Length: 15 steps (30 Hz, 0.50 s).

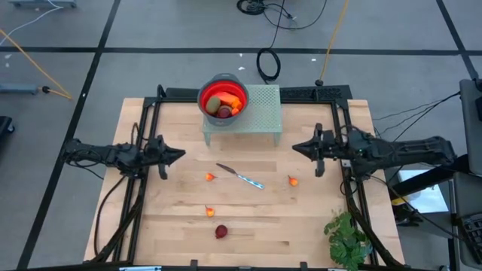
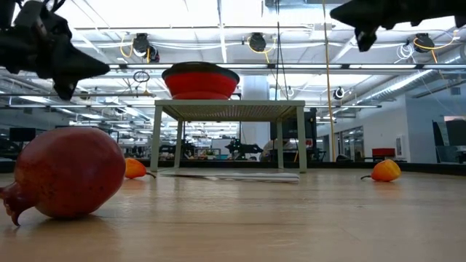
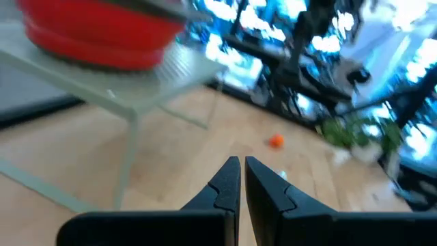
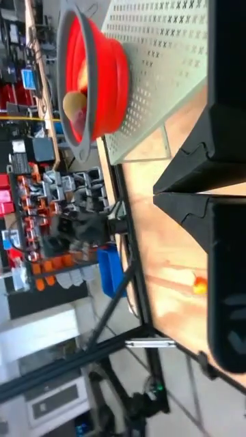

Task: Pick & Place Fruit
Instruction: Put the peach into the red strainer bowl

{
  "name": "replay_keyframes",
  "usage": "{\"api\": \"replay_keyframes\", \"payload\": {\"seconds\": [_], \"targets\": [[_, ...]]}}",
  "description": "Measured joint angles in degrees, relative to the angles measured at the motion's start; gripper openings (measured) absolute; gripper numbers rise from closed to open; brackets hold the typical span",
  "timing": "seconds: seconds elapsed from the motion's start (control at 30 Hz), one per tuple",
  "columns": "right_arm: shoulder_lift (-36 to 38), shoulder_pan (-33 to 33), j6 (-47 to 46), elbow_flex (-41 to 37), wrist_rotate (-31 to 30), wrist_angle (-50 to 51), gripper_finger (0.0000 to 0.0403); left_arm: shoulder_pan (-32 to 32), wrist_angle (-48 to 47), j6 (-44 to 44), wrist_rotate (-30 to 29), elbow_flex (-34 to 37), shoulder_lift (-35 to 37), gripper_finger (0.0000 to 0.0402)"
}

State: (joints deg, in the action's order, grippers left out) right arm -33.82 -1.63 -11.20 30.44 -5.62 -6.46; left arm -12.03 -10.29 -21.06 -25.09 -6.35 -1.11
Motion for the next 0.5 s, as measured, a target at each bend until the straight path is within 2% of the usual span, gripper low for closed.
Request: {"api": "replay_keyframes", "payload": {"seconds": [0.1,0.23,0.5], "targets": [[3.69,0.00,1.83,0.00,0.69,4.04,0.0000,0.02,3.62,1.31,-3.51,0.00,-0.42,0.0021],[8.50,0.00,4.79,0.00,0.95,8.90,0.0000,-0.02,9.23,3.35,-4.26,0.00,-3.22,0.0021],[16.03,0.11,9.82,0.00,0.95,15.48,0.0000,-1.57,18.07,0.21,-6.94,-0.25,-15.77,0.0017]]}}
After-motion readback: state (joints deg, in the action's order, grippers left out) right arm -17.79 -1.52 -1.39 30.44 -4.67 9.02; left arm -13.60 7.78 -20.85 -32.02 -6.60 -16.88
